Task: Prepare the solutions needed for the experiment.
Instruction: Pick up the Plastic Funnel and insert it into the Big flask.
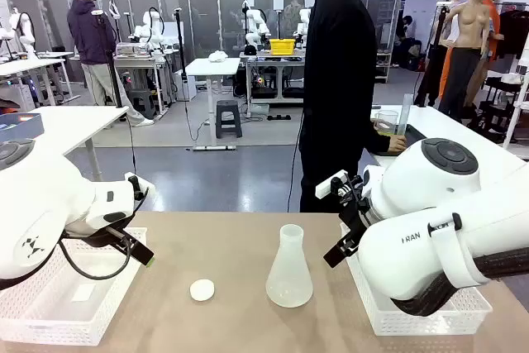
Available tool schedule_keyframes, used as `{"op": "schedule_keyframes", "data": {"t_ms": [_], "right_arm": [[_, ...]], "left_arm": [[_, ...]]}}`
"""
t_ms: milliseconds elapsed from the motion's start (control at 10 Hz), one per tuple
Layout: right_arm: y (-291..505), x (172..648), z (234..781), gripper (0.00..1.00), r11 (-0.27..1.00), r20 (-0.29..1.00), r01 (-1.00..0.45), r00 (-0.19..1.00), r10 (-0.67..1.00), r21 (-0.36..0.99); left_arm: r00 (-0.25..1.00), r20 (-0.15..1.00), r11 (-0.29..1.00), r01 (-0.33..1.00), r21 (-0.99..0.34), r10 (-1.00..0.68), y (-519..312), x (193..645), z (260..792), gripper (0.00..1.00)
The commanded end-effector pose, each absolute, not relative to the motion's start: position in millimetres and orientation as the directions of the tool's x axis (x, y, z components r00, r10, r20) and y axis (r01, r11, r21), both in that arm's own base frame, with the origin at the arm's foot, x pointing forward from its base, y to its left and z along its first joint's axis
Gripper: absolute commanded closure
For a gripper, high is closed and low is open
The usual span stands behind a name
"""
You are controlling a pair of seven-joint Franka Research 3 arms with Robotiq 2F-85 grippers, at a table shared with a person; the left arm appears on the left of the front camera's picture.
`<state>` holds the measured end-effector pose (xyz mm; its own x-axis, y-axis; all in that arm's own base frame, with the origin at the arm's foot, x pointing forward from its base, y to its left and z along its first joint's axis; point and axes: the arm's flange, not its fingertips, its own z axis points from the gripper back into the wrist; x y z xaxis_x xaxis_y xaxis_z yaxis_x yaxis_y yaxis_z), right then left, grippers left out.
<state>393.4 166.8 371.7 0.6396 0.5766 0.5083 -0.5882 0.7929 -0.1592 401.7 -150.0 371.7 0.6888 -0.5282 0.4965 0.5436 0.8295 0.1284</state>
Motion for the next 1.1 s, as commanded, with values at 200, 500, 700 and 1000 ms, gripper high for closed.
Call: {"op": "schedule_keyframes", "data": {"t_ms": [200,500,700,1000], "right_arm": [[166.8,393.4,371.7,0.00,0.793,0.508,-0.588,0.640,0.577,-0.159],[166.8,393.4,371.7,0.00,0.793,0.508,-0.588,0.640,0.577,-0.159],[166.8,393.4,371.7,0.00,0.793,0.508,-0.588,0.640,0.577,-0.159],[166.8,393.4,371.7,0.00,0.793,0.508,-0.588,0.640,0.577,-0.159]], "left_arm": [[0.688,0.497,0.829,0.544,0.128,-0.529,-150.2,401.6,371.7,0.00],[0.688,0.497,0.829,0.544,0.128,-0.529,-150.2,401.6,371.7,0.00],[0.688,0.497,0.829,0.544,0.128,-0.529,-150.2,401.6,371.7,0.00],[0.688,0.497,0.829,0.544,0.128,-0.529,-150.2,401.6,371.7,0.00]]}}
